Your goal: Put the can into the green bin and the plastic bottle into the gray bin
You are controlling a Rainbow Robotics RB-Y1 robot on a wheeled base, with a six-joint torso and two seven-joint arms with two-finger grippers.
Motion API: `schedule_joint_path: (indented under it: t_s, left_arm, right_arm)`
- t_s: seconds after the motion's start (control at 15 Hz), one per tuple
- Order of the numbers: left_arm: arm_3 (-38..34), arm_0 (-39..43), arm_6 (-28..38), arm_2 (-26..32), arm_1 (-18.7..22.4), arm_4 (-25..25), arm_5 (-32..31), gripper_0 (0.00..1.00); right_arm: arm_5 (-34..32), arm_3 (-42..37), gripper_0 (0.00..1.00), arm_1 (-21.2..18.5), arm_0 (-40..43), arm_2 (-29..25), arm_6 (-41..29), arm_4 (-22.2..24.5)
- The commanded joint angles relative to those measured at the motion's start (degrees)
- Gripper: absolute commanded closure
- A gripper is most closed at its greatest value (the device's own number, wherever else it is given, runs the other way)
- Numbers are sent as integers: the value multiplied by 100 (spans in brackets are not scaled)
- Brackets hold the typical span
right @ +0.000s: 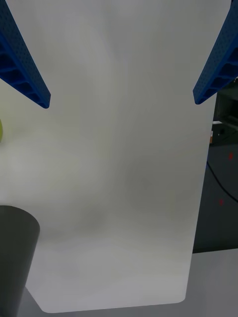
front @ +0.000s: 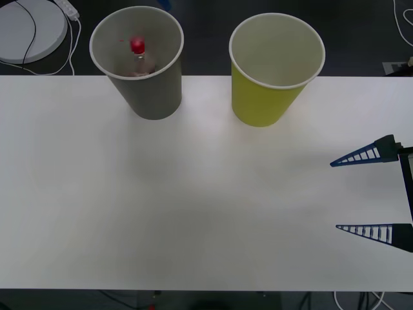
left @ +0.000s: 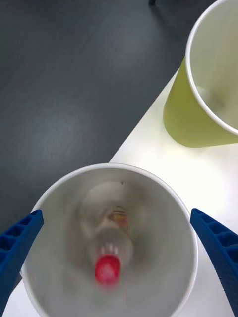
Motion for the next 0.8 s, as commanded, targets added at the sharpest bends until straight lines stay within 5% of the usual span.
schedule_joint_path:
  t_s: [0.07,0.33,0.8]
  left_arm:
    - [36,1,-18,0,11,1,-8,0]
    - [19,80,-71,0,169,273,-34,0]
    - [-2038,1232,430,0,1408,1240,142,0]
  right_arm:
    - [0,0,0,0,0,0,0,0]
    - [0,0,0,0,0,0,0,0]
    - [0,0,0,0,0,0,0,0]
